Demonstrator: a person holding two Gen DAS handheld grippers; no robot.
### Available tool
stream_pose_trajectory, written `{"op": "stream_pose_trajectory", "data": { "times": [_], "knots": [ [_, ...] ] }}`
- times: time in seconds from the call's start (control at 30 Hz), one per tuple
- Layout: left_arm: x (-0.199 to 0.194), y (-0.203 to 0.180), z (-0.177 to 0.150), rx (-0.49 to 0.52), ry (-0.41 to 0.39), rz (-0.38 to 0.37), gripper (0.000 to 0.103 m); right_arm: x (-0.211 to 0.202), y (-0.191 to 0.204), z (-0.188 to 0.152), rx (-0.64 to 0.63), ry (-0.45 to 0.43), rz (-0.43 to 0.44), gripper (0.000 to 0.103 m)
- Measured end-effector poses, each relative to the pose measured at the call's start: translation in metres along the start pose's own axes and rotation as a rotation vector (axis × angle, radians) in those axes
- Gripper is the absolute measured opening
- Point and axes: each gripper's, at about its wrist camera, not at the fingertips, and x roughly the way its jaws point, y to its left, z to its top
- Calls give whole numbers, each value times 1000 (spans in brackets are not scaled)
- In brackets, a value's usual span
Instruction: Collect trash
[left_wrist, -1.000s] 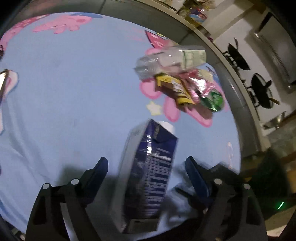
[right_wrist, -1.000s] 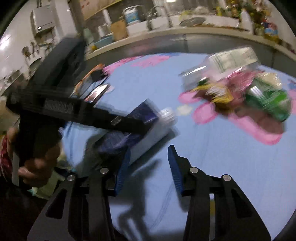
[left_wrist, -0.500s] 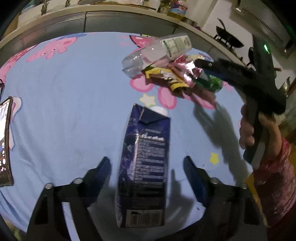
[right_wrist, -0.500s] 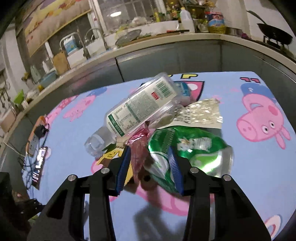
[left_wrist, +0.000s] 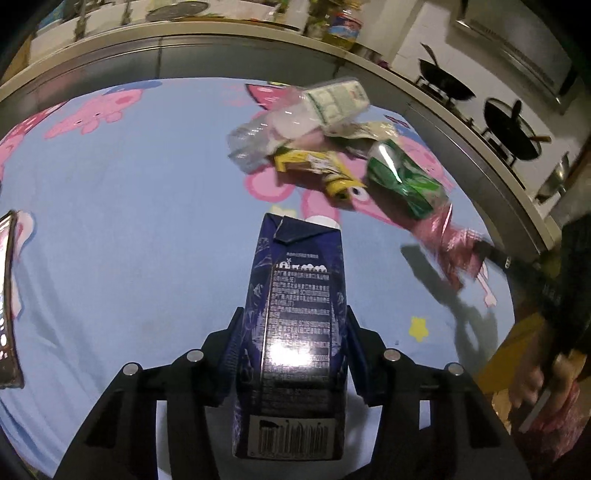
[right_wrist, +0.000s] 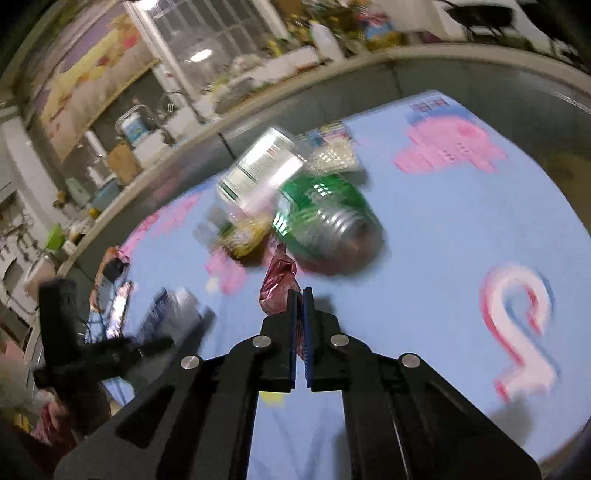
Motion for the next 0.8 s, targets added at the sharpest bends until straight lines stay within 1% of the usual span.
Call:
{"op": "stream_pose_trajectory", "data": {
  "times": [0.1,0.13,0.17,0.2,0.23,0.27,0.33,0.43,0.5,0.6,0.8],
  "knots": [
    [7,-15,0,34,14,5,50,1,-18,-19,67,28,-21,7],
    [10,-19,0,46,21,12,49,3,-25,-24,95,39,-30,12],
    [11,-22,-1,53,28,25,49,4,-30,-27,109,41,-38,28],
    [13,-24,-2,58,33,35,49,3,-32,-28,120,30,-49,40],
    [12,-25,-3,59,33,44,51,0,-34,-30,123,9,-60,56],
    [11,-24,-3,60,30,50,53,-3,-34,-31,121,-7,-65,61],
    [7,-25,-4,62,17,69,59,-6,-30,-34,93,-23,-69,62],
    [2,-26,-4,72,2,88,67,-3,-21,-39,25,-15,-81,64],
    [2,-28,-5,83,3,96,68,2,-13,-42,-38,-10,-107,68],
    [5,-32,-7,100,14,113,68,8,-4,-42,-117,-1,-131,69],
    [9,-36,-8,113,23,147,68,19,10,-43,-249,2,-190,77]
  ]
}}
